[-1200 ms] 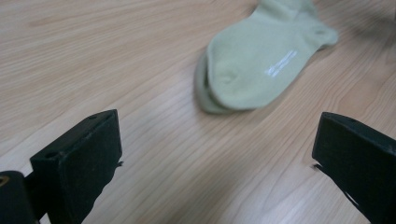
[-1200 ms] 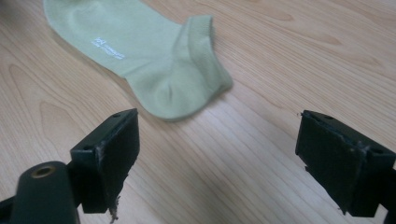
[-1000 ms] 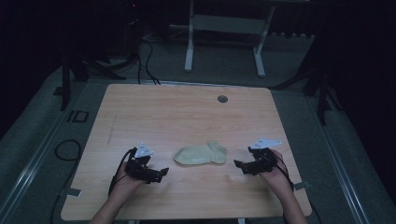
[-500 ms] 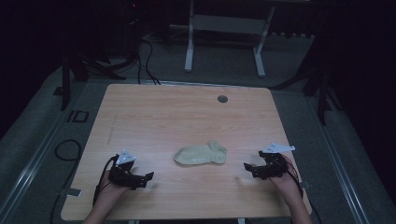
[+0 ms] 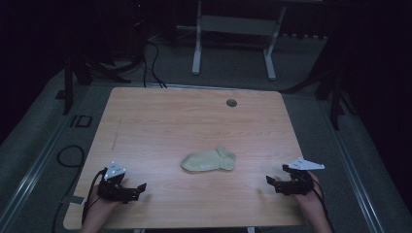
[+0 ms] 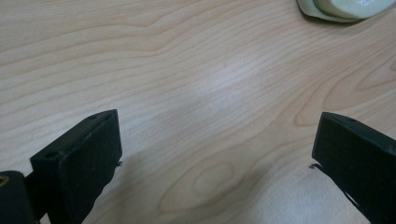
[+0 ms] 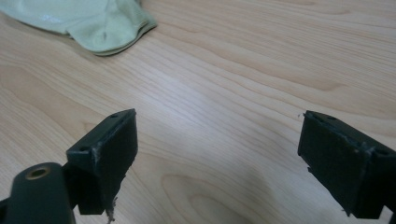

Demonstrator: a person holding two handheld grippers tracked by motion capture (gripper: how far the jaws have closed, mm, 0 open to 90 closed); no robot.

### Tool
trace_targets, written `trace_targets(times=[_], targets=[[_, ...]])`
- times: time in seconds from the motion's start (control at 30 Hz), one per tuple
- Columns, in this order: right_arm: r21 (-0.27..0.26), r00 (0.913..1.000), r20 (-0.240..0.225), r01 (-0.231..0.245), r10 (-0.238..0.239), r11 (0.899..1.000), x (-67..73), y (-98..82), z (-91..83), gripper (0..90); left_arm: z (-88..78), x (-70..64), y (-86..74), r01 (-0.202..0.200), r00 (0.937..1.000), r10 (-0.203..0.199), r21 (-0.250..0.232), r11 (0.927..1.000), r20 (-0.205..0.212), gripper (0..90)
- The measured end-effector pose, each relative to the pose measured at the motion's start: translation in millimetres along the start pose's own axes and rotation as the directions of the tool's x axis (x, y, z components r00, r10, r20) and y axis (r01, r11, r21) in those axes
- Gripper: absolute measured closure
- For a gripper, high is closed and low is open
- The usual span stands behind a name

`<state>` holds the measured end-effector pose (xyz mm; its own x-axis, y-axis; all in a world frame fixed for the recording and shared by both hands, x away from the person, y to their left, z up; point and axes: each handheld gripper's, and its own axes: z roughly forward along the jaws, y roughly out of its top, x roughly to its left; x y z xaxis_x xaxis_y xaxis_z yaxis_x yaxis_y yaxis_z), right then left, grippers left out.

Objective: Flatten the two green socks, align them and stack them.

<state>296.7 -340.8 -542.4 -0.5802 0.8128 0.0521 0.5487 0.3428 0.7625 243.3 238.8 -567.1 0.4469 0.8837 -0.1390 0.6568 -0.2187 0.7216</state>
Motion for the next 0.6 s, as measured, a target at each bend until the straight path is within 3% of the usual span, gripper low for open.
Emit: trace_targets(times=[0.3, 0.6], targets=[[-0.009, 0.9984, 0.026, -0.051, 0.051, 0.999, -5.2, -18.3, -8.8, 12.1, -12.9, 8.3, -13.5, 0.036, 0.9991, -0.037, -0.012, 0.9993, -0.021, 1.8], [-0.053, 0.9903, 0.071, -0.115, 0.119, 0.992, -11.0, -30.3, -18.1, 12.2, -19.8, 10.1, -21.5, 0.057, 0.9978, -0.058, -0.049, 0.9972, -0.031, 1.7]])
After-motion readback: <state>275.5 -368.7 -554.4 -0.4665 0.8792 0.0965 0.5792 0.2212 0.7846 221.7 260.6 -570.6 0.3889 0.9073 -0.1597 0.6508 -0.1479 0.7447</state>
